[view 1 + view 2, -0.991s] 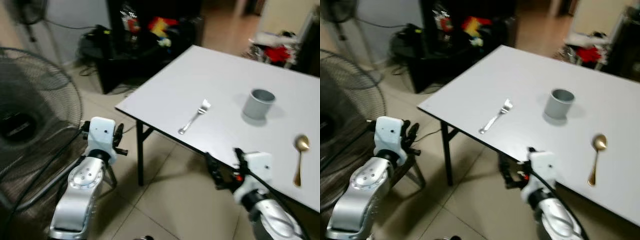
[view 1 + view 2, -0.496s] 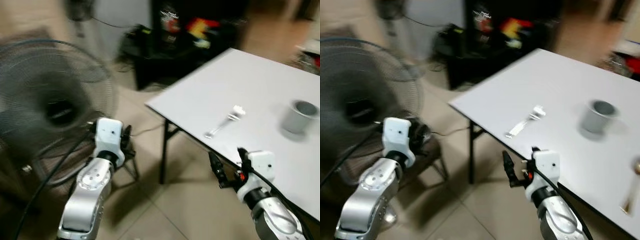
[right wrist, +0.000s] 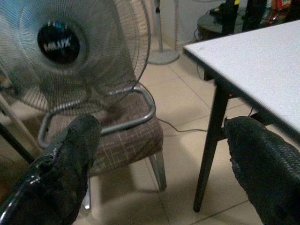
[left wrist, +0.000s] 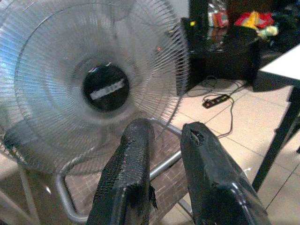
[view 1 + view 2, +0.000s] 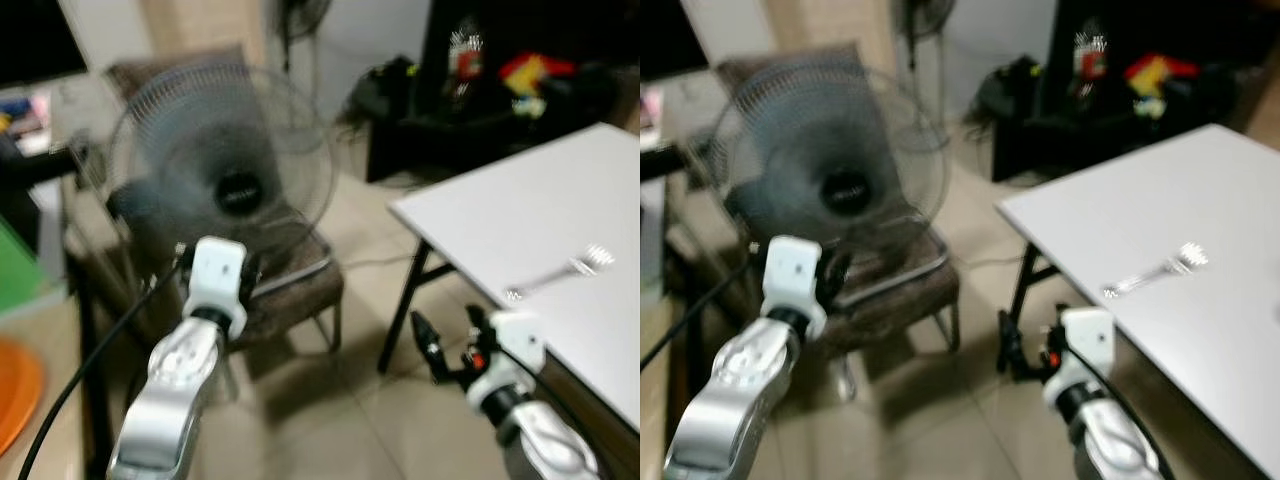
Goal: Setting the table
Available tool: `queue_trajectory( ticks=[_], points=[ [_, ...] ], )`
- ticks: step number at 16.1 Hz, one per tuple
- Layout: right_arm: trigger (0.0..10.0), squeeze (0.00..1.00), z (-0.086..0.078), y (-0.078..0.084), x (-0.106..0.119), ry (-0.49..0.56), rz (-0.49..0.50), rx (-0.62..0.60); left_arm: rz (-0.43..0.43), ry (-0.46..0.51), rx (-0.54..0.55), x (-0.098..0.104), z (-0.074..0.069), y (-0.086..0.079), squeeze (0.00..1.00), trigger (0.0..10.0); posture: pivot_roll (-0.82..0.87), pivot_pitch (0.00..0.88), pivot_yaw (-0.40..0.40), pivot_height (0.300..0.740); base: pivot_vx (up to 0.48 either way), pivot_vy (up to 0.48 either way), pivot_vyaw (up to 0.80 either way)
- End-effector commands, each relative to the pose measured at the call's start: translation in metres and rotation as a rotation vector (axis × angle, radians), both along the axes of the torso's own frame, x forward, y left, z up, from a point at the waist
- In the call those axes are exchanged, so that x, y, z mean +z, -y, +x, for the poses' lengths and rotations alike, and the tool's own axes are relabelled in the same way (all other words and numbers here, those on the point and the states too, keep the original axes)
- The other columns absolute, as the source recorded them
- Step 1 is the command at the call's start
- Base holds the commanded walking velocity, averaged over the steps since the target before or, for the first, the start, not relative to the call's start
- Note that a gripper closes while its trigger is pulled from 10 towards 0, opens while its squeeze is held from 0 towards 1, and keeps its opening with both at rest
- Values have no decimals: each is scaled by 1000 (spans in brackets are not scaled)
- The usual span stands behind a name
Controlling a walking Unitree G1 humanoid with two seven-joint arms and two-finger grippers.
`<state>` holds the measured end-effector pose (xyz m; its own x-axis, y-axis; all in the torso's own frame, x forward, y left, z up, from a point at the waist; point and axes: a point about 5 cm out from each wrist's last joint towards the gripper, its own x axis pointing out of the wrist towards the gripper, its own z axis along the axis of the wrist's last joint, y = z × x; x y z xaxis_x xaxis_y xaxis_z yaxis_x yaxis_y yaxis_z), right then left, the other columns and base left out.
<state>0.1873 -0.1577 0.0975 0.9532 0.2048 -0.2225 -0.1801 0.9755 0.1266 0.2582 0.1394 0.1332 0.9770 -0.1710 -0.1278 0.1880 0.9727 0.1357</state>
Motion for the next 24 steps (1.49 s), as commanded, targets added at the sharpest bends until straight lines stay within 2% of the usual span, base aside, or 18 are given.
queue_trajectory(
  ticks=[1,5,9,12,17,24],
  points=[
    [10000,0,2,-6,5,26,20,32,1,-15,22,-3,-2,-6,0,10000,38,0,12,740,0,0,800],
    [10000,0,5,-6,4,23,26,43,22,-7,50,-2,-1,-10,0,10000,46,0,8,740,0,0,800],
    [10000,0,7,0,7,36,24,8,-14,15,51,1,-1,-12,0,10000,41,0,11,740,0,0,800],
    [10000,0,4,-1,5,30,27,16,7,7,45,0,0,-12,0,10000,39,0,10,740,0,0,800],
    [10000,0,6,-3,5,29,33,47,-32,35,36,7,0,-12,0,10000,48,0,-1,740,0,0,800],
    [10000,0,10,-6,7,38,39,94,-31,53,33,11,0,-13,0,10000,59,0,-14,740,289,0,800]
  ],
)
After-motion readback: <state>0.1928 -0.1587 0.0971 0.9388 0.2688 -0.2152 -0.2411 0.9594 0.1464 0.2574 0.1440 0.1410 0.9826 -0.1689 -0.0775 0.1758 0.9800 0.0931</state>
